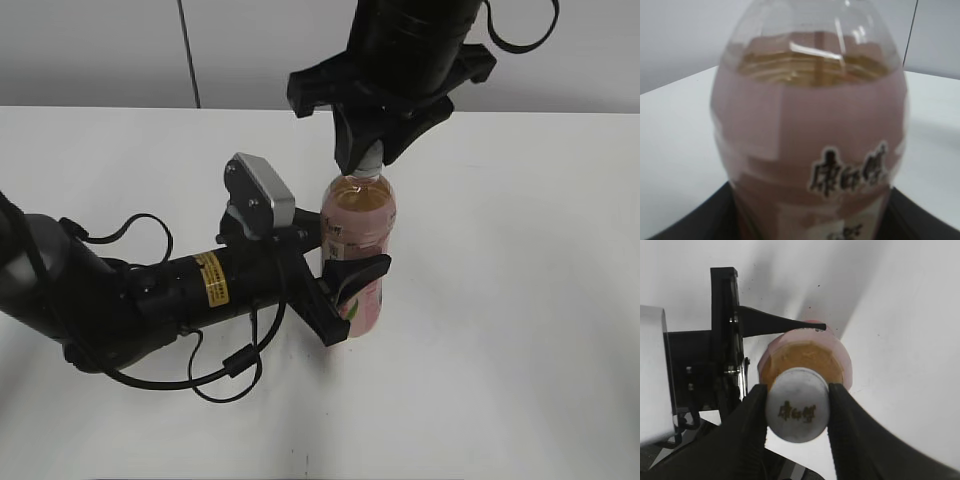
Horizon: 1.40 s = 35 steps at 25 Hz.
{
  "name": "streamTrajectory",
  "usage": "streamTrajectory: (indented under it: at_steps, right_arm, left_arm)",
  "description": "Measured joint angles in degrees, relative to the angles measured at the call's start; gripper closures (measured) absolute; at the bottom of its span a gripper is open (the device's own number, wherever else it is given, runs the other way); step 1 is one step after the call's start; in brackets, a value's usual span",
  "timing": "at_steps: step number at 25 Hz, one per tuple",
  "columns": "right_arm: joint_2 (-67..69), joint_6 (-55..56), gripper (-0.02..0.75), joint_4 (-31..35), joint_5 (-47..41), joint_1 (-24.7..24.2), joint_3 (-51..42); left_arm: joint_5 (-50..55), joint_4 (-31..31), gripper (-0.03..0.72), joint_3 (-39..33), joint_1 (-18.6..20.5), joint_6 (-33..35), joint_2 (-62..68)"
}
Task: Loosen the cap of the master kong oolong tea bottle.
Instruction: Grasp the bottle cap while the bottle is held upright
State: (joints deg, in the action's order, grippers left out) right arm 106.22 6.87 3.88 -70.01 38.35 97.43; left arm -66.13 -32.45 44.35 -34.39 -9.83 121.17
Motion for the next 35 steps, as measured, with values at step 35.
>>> streamTrajectory:
  at_steps: [35]
  right_arm:
    - [-0.05,-69.29,0.437,0.54,-0.33,0.0,0.05]
  left_arm:
    - [-0.36,-0.95,0.305,0.0,0.06,0.58,0.0]
